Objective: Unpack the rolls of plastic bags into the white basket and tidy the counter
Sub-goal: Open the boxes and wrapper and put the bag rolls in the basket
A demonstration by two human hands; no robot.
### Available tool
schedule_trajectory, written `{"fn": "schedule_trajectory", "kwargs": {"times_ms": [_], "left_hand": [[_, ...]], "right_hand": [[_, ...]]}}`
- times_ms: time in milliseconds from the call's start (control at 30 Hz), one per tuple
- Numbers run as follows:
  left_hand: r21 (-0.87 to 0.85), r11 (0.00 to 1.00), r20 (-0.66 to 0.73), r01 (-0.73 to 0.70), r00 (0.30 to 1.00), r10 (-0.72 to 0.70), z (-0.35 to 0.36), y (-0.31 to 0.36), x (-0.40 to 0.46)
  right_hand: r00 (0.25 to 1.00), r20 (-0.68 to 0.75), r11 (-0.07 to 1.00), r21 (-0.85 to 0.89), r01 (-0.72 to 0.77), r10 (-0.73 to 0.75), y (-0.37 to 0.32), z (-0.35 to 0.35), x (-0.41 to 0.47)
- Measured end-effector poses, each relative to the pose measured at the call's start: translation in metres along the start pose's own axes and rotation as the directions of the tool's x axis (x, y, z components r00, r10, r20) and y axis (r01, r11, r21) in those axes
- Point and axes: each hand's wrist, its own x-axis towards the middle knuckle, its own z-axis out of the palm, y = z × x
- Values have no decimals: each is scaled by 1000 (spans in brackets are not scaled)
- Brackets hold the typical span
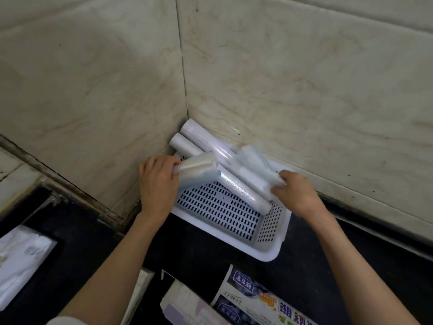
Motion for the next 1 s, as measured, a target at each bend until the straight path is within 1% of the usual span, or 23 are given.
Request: {"fn": "schedule_trajectory", "kwargs": {"times_ms": [67, 100, 133, 167, 200, 233, 267, 300, 333, 367, 400, 467, 500, 533, 633, 667, 700, 800, 833, 900, 1000], "left_hand": [[2, 998, -52, -70, 996, 70, -4, 3, 1], [1, 991, -54, -134, 990, 134, -4, 5, 1], [0, 977, -27, -214, 977, 214, -2, 6, 1], [-8, 957, 49, -291, 956, 291, 0, 9, 1], [-21, 940, 185, -342, 922, 340, 5, 10, 1], [-22, 938, 359, -345, 873, 330, 11, 12, 1], [-4, 952, 541, -306, 800, 259, 18, 12, 1], [37, 972, 701, -233, 699, 141, 24, 12, 1], [62, 983, 792, -174, 608, 57, 29, 11, 2], [60, 993, 826, -106, 563, 10, 34, 9, 2], [47, 998, 832, -48, 555, -12, 39, 8, 4], [23, 999, 831, 26, 555, -34, 45, 6, 8], [10, 999, 831, 40, 555, -31, 46, 6, 10], [-4, 999, 822, 48, 569, -24, 49, 6, 11], [-48, 996, 731, 77, 683, -17, 54, -1, 9], [-51, 995, 711, 84, 703, -23, 54, -3, 8], [-41, 996, 713, 79, 700, -26, 54, -6, 7], [10, 999, 795, 49, 606, -37, 48, -13, 6], [9, 999, 800, 49, 599, -37, 45, -14, 6], [-23, 997, 765, 80, 643, -34, 36, -15, 4], [-118, 986, 634, 114, 773, -14, 19, -16, -5]], "right_hand": [[993, -121, 991, 131, 0, 16, 1, -6, -2], [988, -152, 981, 192, 5, 25, 1, -7, -3], [985, -170, 970, 241, 11, 31, 1, -7, -3], [984, -174, 961, 275, 14, 36, 0, -6, -4], [986, -163, 952, 306, 13, 39, -1, -4, -4], [990, -136, 940, 342, 3, 46, -2, -1, -4], [994, -95, 927, 375, -18, 57, -4, 2, -4], [997, -45, 919, 393, -42, 65, -6, 5, -4], [998, 5, 918, 392, -58, 61, -7, 9, -3], [998, 50, 922, 381, -63, 48, -7, 13, -2], [996, 89, 929, 364, -59, 28, -8, 18, -1], [988, 152, 945, 326, -39, -12, -8, 26, 3], [983, 180, 948, 316, -32, -27, -7, 31, 4], [978, 204, 948, 316, -32, -34, -6, 35, 6], [967, 249, 944, 327, -34, -52, -4, 47, 9], [964, 258, 947, 319, -22, -64, -3, 50, 9], [961, 267, 953, 304, -10, -75, -2, 54, 9], [946, 312, 961, 275, -3, -86, -3, 65, 9], [942, 326, 964, 265, -11, -79, -4, 69, 7], [939, 336, 972, 237, -8, -74, -6, 77, 6], [936, 340, 976, 217, 14, -89, -15, 87, 5]]}}
